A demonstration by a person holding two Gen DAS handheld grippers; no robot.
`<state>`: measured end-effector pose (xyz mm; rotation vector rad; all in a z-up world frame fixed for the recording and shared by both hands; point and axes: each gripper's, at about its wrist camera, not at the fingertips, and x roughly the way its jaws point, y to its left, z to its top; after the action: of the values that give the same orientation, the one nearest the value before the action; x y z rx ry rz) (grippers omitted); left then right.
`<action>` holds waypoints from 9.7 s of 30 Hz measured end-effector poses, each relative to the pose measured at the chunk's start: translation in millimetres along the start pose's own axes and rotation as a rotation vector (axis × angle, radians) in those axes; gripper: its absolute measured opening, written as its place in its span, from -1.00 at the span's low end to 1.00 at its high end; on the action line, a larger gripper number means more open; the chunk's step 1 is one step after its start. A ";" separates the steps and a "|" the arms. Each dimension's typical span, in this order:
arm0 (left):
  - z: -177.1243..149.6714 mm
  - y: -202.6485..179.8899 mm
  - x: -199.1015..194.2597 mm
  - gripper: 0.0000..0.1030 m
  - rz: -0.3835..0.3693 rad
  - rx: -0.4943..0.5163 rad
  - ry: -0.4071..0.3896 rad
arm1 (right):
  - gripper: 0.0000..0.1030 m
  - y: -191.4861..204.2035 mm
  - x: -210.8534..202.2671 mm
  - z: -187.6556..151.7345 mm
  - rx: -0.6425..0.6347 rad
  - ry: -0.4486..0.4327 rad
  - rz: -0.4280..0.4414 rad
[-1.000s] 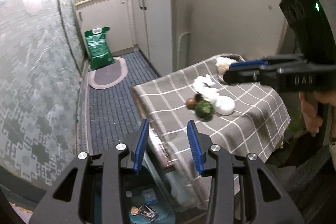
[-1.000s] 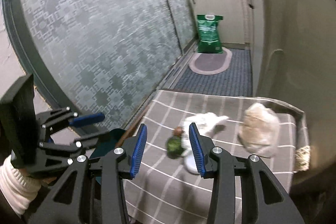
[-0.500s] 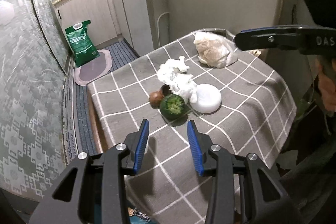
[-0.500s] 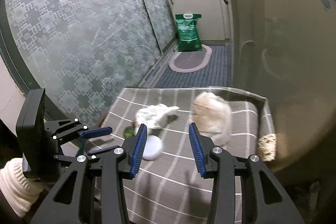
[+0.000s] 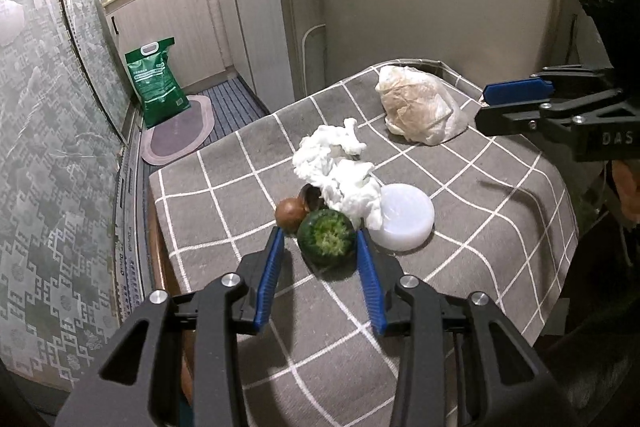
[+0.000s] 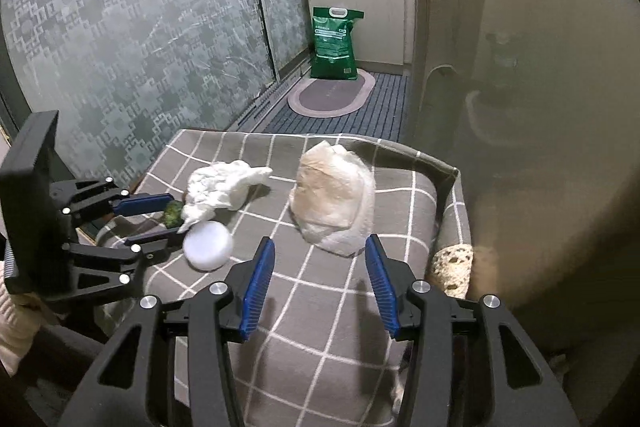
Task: Collect trash
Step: 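Grasp the green lime with the left tool while the right tool grasps the plastic bag, then carry lime and plastic bag over the teal bin and release both, then move both open tools back over the checked cloth, then grasp the white tissues with the right tool while the left tool grasps the white ball, then carry white ball and tissues over the teal bin and release both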
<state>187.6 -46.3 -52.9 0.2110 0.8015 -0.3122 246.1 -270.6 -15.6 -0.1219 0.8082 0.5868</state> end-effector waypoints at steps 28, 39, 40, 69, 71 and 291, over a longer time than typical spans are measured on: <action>-15.8 30.7 -31.2 -0.46 -0.010 -0.058 -0.033 | -0.89 16.4 37.7 17.6 -0.103 0.063 -0.110; -32.4 61.3 -51.9 -0.46 0.022 -0.114 -0.046 | -0.95 47.5 15.2 45.6 -0.103 -0.032 -0.077; -34.8 64.1 -53.1 -0.46 0.026 -0.118 -0.045 | -0.95 51.1 13.9 46.9 -0.106 -0.036 -0.072; -142.3 141.8 -56.1 -0.42 0.126 -0.167 0.204 | -0.95 220.8 20.6 81.7 -0.257 -0.085 0.218; -143.5 142.9 -59.7 -0.42 0.124 -0.170 0.200 | -0.95 229.9 26.5 79.2 -0.267 -0.069 0.229; -131.0 147.4 -69.5 -0.20 0.076 -0.311 0.170 | -0.84 245.0 54.7 75.9 -0.127 -0.013 0.375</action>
<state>106.3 144.3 -80.9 -0.0253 0.9953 -0.0959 192.9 -17.2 26.4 -0.0821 0.7858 0.9927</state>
